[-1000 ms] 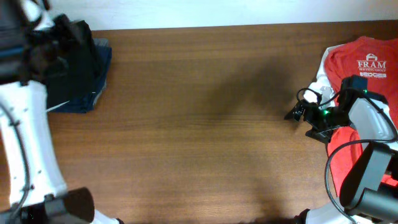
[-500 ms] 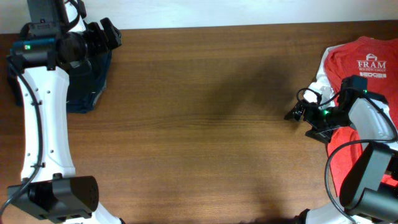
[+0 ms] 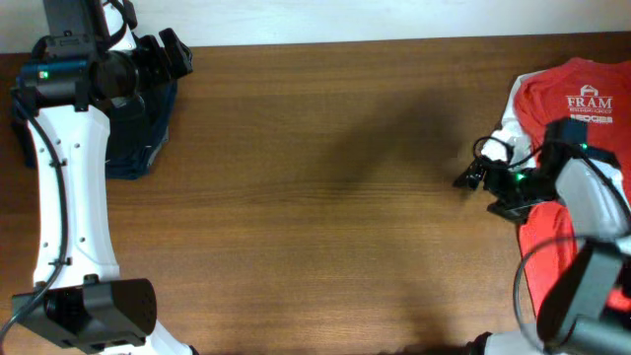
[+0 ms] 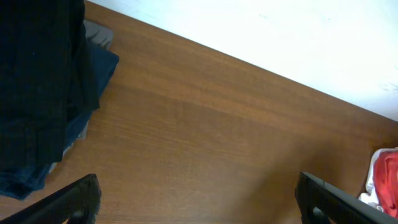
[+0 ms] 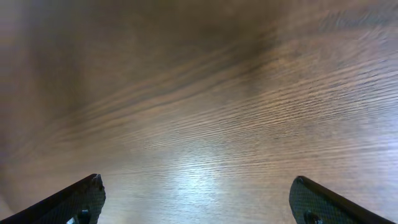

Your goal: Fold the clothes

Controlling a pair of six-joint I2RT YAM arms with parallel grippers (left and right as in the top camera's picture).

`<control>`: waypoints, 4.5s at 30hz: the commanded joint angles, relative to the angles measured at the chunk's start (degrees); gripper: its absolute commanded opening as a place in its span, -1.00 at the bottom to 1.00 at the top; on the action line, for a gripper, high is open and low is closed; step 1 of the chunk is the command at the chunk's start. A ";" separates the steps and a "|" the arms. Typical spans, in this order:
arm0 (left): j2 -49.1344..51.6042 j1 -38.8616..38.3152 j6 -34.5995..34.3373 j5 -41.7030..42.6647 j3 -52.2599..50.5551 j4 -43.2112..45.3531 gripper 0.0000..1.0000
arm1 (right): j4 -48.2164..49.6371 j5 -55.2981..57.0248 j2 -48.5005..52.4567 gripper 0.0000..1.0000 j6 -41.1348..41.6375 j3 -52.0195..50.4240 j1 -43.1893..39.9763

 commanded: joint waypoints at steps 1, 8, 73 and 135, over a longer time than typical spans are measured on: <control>0.17 0.00 0.92 -0.59 0.04 -0.09 0.99 | 0.04 0.63 -13.11 0.97 0.02 0.17 2.40; 0.17 0.00 0.94 -0.59 0.04 -0.11 0.99 | -0.66 1.33 -42.88 0.97 0.02 0.15 18.34; 0.17 0.11 0.92 -0.59 0.04 -0.11 0.99 | 50.86 23.74 -94.82 0.97 -14.12 -66.69 21.75; -101.15 -10.36 1.84 -13.86 -112.52 55.69 0.99 | 50.99 23.52 -94.79 0.97 -14.16 -66.69 21.75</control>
